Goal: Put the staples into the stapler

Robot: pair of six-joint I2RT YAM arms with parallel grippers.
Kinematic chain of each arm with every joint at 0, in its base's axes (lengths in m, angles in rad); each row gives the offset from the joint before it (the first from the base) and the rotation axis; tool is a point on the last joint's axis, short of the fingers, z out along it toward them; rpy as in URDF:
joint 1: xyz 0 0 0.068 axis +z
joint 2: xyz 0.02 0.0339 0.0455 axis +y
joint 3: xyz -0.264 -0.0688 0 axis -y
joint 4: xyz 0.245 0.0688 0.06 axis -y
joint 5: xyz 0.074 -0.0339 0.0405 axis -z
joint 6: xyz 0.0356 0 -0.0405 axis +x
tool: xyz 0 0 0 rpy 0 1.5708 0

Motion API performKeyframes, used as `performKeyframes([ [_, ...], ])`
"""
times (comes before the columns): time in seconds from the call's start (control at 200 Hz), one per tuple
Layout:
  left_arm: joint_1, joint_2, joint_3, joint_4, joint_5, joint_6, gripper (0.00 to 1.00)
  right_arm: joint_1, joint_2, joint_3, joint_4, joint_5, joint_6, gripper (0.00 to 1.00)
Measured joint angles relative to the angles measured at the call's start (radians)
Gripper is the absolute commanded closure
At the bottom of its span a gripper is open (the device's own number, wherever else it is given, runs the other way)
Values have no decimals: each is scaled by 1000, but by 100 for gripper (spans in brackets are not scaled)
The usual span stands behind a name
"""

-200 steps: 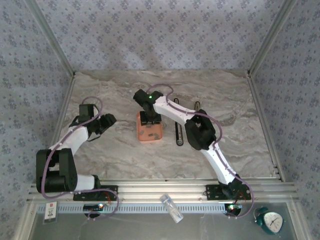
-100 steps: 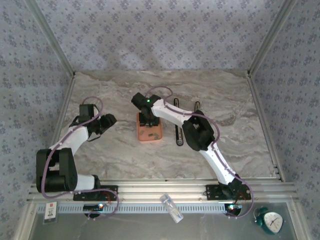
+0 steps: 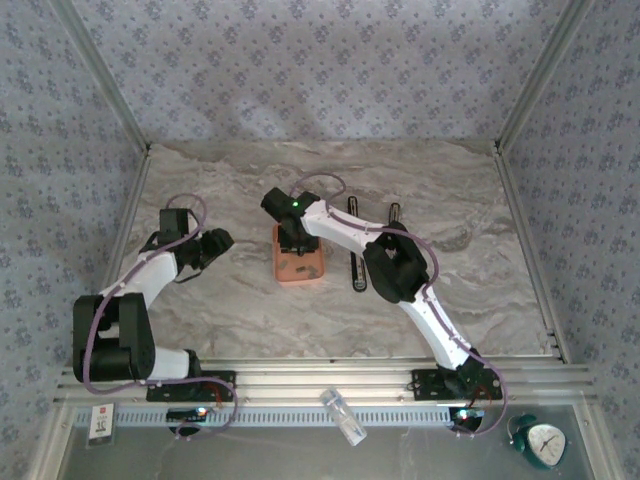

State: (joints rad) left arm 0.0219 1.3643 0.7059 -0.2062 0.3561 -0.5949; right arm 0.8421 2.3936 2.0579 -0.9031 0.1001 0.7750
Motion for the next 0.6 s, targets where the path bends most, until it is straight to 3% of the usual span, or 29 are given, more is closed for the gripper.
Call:
performKeyframes([
  [0.6, 0, 0, 0, 4, 0, 0, 43, 18, -64, 0, -25, 109, 0, 53],
])
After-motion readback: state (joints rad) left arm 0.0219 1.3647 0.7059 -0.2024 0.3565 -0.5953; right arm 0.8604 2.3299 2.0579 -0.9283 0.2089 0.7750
